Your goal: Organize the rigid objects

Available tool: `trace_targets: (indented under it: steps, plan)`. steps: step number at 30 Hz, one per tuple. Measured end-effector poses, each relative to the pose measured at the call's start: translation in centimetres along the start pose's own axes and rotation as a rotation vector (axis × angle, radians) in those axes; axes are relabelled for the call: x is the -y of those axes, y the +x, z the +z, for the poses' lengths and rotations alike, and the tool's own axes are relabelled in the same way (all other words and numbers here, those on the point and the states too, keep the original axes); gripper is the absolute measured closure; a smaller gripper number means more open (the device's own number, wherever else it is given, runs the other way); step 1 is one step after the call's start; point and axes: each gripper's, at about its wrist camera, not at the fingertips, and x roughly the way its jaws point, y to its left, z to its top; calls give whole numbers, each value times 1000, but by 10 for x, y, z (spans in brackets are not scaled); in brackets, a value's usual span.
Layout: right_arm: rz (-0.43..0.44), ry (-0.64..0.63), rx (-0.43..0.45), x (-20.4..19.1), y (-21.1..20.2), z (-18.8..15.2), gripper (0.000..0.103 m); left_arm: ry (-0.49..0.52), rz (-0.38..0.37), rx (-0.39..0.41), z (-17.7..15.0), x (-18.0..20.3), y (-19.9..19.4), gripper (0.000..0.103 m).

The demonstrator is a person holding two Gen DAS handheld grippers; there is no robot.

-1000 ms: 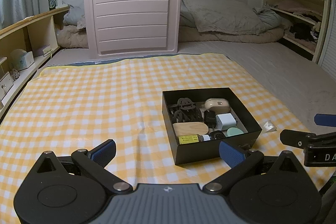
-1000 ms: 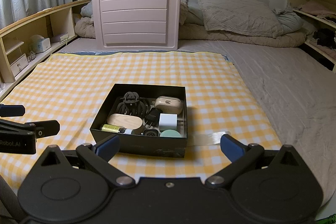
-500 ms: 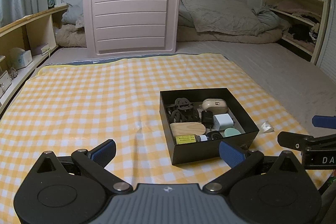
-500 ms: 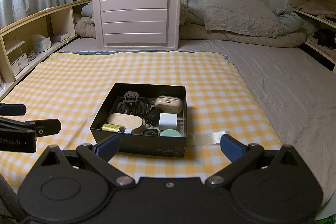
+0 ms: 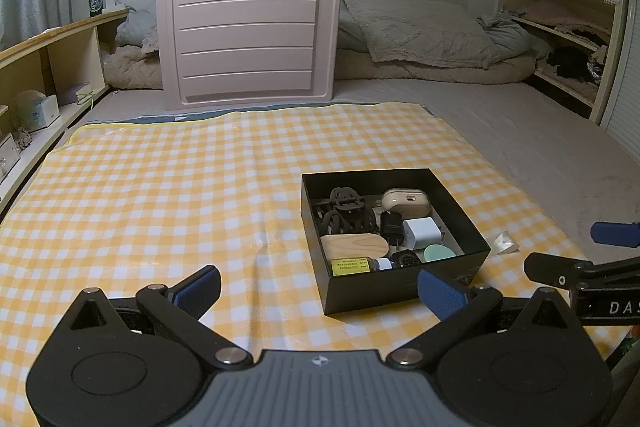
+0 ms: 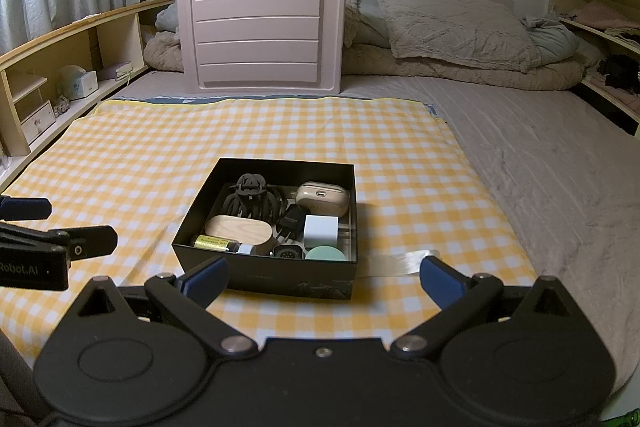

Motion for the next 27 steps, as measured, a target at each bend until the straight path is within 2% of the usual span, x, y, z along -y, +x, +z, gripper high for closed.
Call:
trace_targets:
  steps: [27]
  plan:
    - [1,3,2,-1,-2,-2,0,1,-7,-1,1,1,0,0]
